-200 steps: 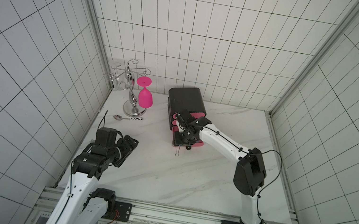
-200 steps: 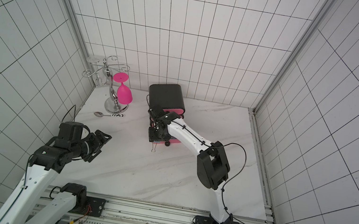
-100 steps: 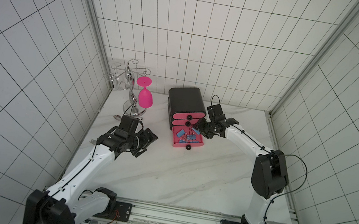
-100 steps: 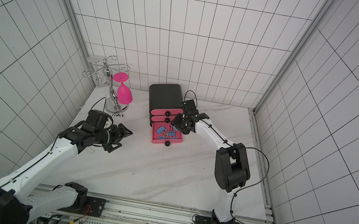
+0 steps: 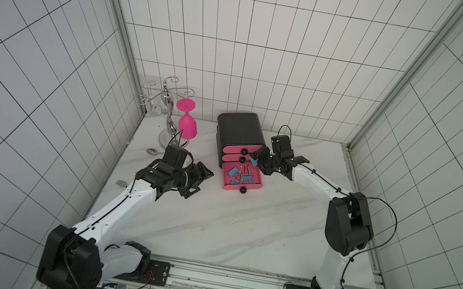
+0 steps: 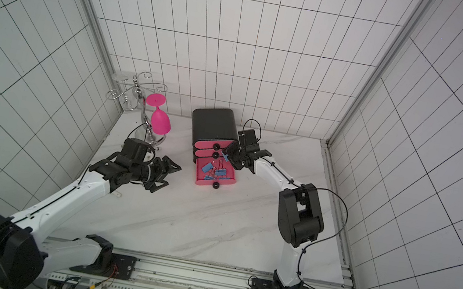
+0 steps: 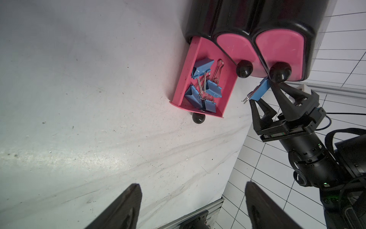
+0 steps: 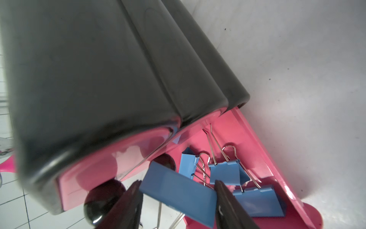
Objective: Put the binder clips in the drawer according to color
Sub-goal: Place the binder clip in the drawer.
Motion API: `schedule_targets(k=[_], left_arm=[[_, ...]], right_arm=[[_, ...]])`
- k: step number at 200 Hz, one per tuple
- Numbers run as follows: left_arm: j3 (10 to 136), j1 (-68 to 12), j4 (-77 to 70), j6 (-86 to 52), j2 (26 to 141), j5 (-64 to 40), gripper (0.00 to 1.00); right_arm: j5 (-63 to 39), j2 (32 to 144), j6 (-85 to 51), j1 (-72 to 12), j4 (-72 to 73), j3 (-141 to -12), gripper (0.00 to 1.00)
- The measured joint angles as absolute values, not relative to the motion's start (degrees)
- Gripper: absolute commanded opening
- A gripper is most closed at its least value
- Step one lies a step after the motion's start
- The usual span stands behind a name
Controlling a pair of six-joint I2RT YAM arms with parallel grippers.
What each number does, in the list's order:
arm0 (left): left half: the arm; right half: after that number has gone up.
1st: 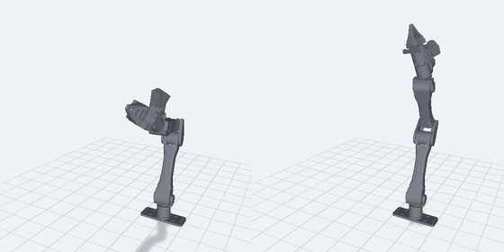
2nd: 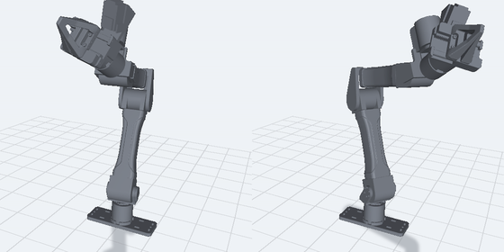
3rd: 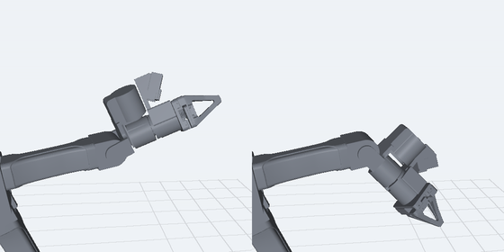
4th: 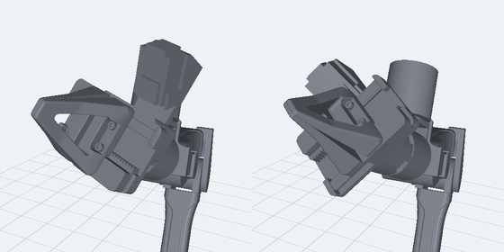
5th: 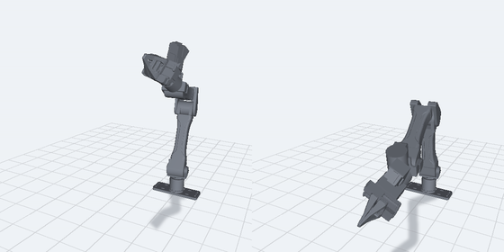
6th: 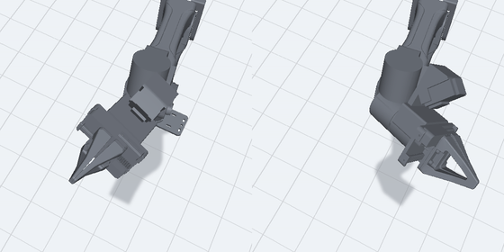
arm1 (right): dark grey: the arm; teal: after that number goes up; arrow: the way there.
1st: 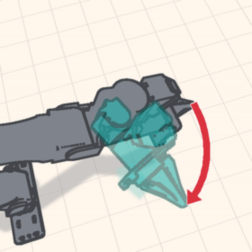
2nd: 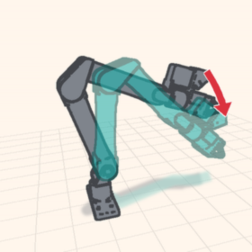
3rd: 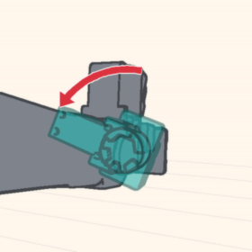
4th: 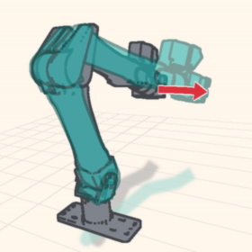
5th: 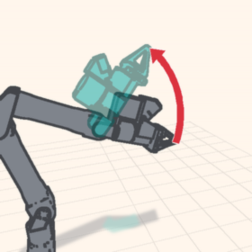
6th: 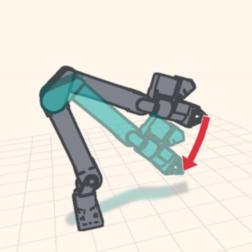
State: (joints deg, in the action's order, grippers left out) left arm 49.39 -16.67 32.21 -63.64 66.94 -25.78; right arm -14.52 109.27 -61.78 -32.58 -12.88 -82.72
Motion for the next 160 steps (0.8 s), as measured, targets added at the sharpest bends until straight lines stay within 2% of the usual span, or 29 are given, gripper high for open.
schedule_targets(k=[26, 71, 106, 124, 160], left_arm=[[49.4, -16.8, 31.6, -63.7, 67.2, -26.5, 0.86], [49.4, -16.9, 31.0, -63.9, 67.3, -26.8, 0.85], [49.4, -17.5, 30.1, -64.7, 67.9, -26.9, 0.82], [49.4, -18.1, 29.1, -65.2, 69.2, -27.0, 0.77], [49.5, -19.6, 27.6, -66.2, 72.1, -27.0, 0.66]], right_arm=[[-14.3, 109.3, -62.8, -32.6, -11.8, -80.9, 0.70], [-14.2, 109.3, -63.1, -32.6, -11.1, -79.7, 0.70], [-14.2, 107.6, -61.5, -32.6, -10.5, -76.9, 0.59], [-14.2, 105.1, -60.3, -32.6, -10.7, -74.1, 0.52], [-14.7, 97.9, -57.0, -32.6, -10.9, -66.3, 0.45]])
